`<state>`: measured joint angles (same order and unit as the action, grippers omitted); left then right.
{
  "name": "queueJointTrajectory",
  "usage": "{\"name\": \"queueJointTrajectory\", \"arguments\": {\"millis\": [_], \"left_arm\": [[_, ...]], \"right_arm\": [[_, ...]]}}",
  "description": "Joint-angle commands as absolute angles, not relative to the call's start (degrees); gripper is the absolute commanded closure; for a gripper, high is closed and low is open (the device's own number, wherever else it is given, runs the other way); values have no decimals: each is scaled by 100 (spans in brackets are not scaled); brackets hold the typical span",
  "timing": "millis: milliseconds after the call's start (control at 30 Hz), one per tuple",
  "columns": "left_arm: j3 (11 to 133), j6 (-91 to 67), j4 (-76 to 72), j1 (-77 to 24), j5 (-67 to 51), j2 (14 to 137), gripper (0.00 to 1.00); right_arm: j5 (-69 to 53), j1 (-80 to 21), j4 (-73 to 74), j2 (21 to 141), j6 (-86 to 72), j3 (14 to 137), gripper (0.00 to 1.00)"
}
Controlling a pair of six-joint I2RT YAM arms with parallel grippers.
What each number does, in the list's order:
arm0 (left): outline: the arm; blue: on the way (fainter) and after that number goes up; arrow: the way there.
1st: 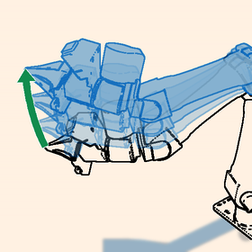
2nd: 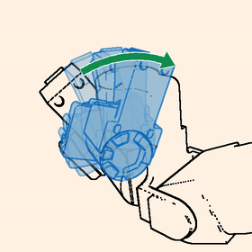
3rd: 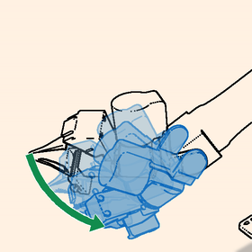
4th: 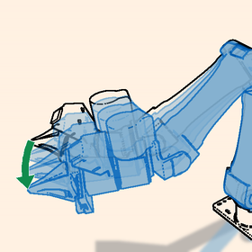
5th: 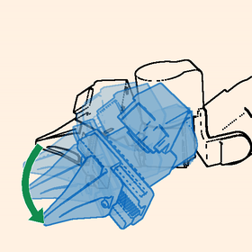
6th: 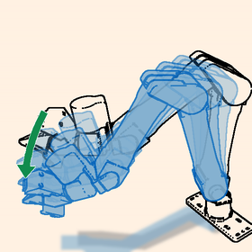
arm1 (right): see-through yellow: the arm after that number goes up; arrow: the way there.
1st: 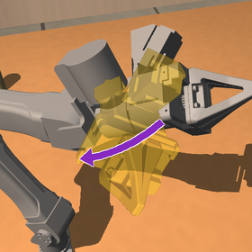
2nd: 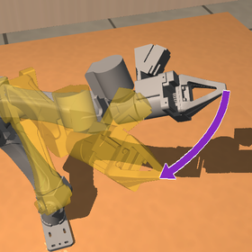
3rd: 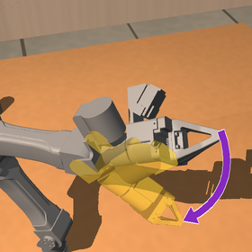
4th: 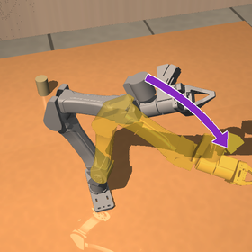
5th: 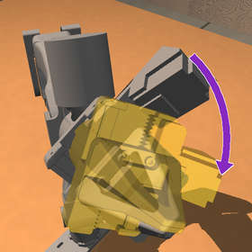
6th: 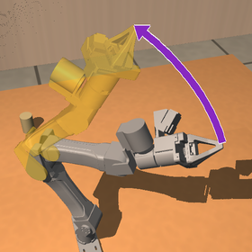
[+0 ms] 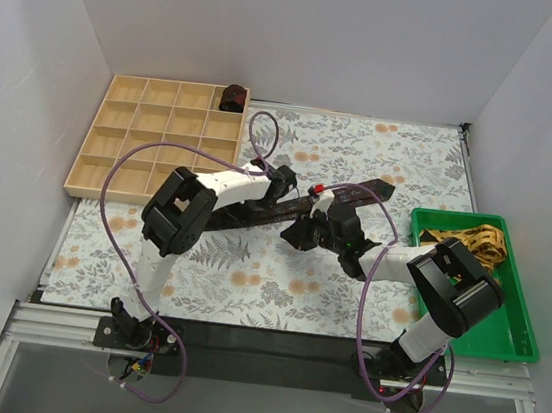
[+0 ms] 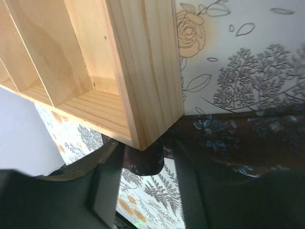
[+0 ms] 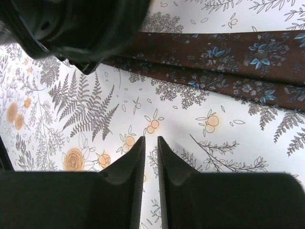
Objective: Roll the ties
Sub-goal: Roll the tie
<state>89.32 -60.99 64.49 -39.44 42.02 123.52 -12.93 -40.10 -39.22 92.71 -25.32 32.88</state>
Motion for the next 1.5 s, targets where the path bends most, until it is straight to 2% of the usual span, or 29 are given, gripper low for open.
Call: {"name": "queueJointTrajectory", "arguments": {"millis": [0,200,433,567,633,800,933,1100,1467], "left_arm": [[9158,-6038,6056,-3902,4000,11690,53],[9395,-5977,6091,-3902,3736,11523,52],[9379,-5766,5697,-3815,3095,10706,48],[8422,-5634,4933,-3192,2208,9662,46],[7570,-5538,4361,-2719,1673,8889,44],[5683,-5476,3368,-1637,511,7509,42],[4767,-5414,2805,-855,-200,7076,42],[4210,-5519,1953,-317,-1431,7320,42],[3867,-6099,941,-272,-1925,7848,42]], "right_arm": [[-1424,-3982,-4271,9149,-2479,3261,80],[-1512,-3982,-4307,9114,-2461,3269,80],[-1758,-4016,-4333,9193,-2443,3480,80],[-1845,-4113,-4438,9412,-2645,3796,78],[-1837,-4192,-4438,9561,-2715,3954,77],[-1889,-4368,-4491,9984,-2988,4577,68],[-1846,-4526,-4526,10379,-3181,4983,60],[-1846,-4702,-4553,10828,-3322,5440,52],[-1934,-4746,-4649,11294,-3436,5766,51]]}}
